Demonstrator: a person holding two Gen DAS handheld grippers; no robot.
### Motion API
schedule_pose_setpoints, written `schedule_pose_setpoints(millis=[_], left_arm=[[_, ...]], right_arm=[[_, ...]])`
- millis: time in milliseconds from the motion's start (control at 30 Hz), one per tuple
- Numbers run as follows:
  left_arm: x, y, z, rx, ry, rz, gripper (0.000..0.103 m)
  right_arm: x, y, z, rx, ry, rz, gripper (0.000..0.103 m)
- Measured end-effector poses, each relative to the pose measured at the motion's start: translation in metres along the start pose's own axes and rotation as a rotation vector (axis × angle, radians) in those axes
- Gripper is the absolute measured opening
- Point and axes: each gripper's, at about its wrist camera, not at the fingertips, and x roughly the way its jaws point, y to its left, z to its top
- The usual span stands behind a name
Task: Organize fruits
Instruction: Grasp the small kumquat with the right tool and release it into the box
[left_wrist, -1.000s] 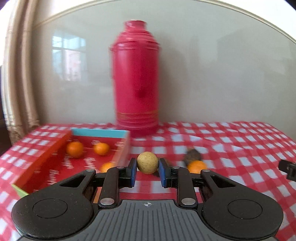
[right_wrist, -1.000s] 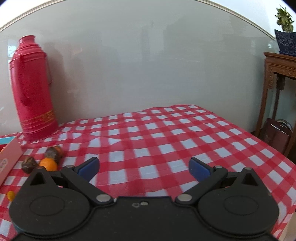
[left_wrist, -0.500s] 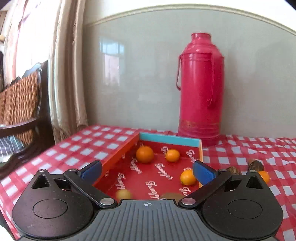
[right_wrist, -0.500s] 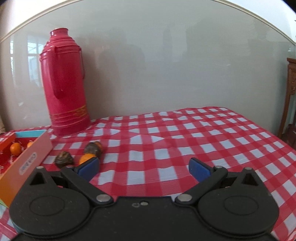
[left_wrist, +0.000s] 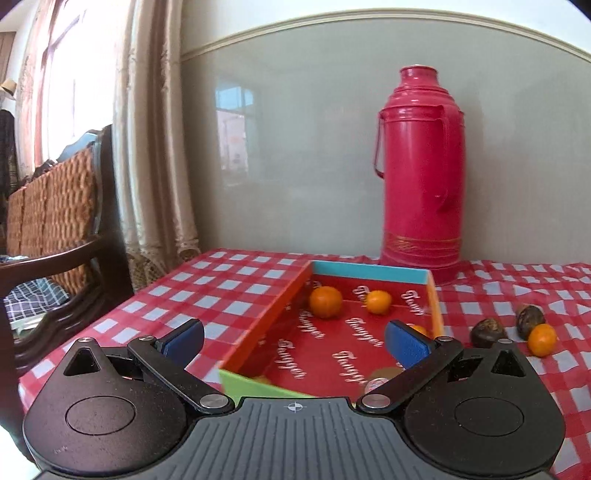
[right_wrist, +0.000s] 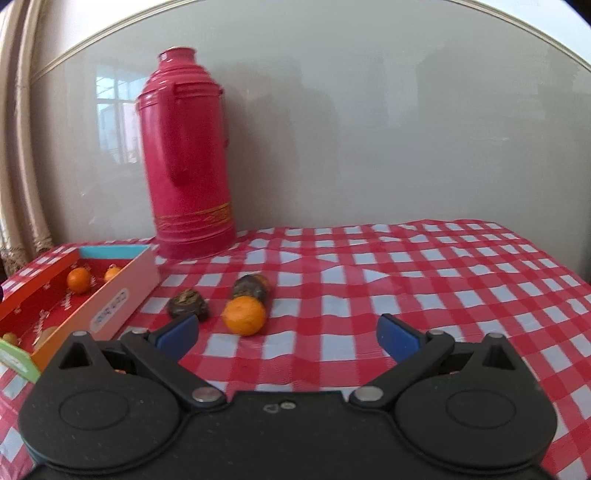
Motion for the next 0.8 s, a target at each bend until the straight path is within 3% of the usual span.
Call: schedule_pose_setpoints(millis=[667, 800], left_arm=[[0.008, 0.08, -0.017, -0.023, 0.052, 0.122, 0.103], [0.01, 0.096, -0.021, -0.033, 0.059, 0.148, 0.103]], right_arm=[[0.023, 0.092, -0.015, -0.188, 0.09, 0.09, 0.097], [0.029, 0.107, -0.018, -0.208, 0.116, 0.121, 0.087]])
